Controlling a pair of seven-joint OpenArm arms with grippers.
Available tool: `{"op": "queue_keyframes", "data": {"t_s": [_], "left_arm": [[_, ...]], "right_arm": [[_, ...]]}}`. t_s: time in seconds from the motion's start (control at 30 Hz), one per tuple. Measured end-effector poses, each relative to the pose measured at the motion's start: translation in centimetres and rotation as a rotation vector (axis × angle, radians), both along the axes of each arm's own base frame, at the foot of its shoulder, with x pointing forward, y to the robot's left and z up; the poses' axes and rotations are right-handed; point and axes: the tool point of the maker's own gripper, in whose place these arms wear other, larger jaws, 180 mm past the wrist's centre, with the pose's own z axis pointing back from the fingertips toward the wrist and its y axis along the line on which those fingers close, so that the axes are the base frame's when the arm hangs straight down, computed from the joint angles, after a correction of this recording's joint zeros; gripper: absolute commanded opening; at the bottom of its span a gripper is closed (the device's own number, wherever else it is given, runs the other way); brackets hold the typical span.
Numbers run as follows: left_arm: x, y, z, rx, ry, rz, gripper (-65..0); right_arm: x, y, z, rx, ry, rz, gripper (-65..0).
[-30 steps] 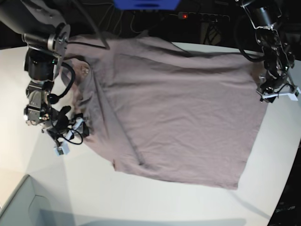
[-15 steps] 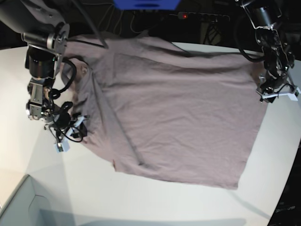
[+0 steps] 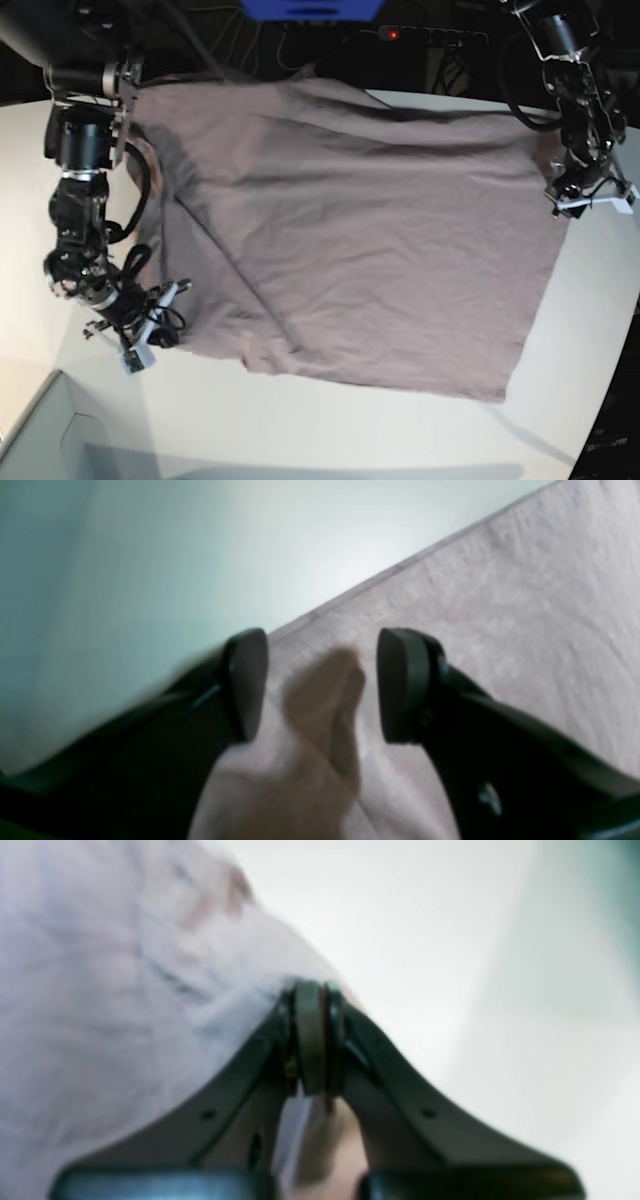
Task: Layout the t-shirt on the table in an organized manner, then fold the t-shirt properly
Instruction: 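Grasp the shirt side with the right gripper and drag it outward, then pull the grasped shirt side with the right gripper to straighten it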
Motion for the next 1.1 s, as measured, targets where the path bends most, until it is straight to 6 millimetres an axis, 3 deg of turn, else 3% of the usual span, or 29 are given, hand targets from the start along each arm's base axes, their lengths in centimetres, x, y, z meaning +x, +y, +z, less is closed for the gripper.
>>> {"op": "queue_keyframes", "data": {"t_s": [0.13, 0.27, 0.4, 0.5, 0.6, 0.7, 0.77, 0.83, 0.9, 1.0, 1.1], "left_arm": [[0.0, 0.0, 0.0, 0.0, -0.001, 0.0, -30.6], [0.0, 0.0, 0.1, 0.002, -0.004, -0.001, -30.6], [0.0, 0.0, 0.0, 0.002, -0.004, 0.001, -30.6], [0.1, 0.0, 0.1, 0.001, -0.003, 0.001, -30.6], [0.1, 0.0, 0.1, 0.001, -0.004, 0.0, -30.6], [0.2, 0.0, 0.1, 0.0, -0.004, 0.0, -30.6], [0.2, 0.0, 0.1, -0.001, -0.003, 0.0, -30.6], [0.2, 0.0, 0.1, 0.0, -0.004, 0.0, -30.6], [0.2, 0.0, 0.1, 0.001, -0.004, 0.0, -30.6], [0.2, -0.1, 0.1, -0.001, -0.005, 0.0, -30.6], [0.2, 0.0, 0.1, 0.0, -0.006, 0.0, -30.6]], "right_arm": [[-3.5, 4.1, 0.9, -0.09, -0.032, 0.127, -65.0], [-9.0, 10.4, 0.6, -0.092, -0.038, 0.299, -65.0], [-15.8, 16.4, -2.3, -0.058, 0.053, 0.488, -65.0], [-18.6, 18.5, -3.9, -0.05, 0.107, 0.563, -58.5], [-19.9, 18.3, -5.7, -0.152, 0.137, 0.605, -46.1], [-20.7, 18.1, -5.7, -0.167, 0.139, 0.607, -36.4], [-19.4, 17.7, -4.0, -0.158, 0.088, 0.571, -32.3], [-16.8, 15.9, -1.8, -0.159, 0.016, 0.5, -29.5], [-14.9, 13.9, -0.9, -0.19, -0.008, 0.439, -28.1], [-12.9, 12.0, -0.9, -0.179, -0.01, 0.364, -26.5], [-11.7, 9.6, -2.4, -0.199, 0.04, 0.305, -25.1]]}}
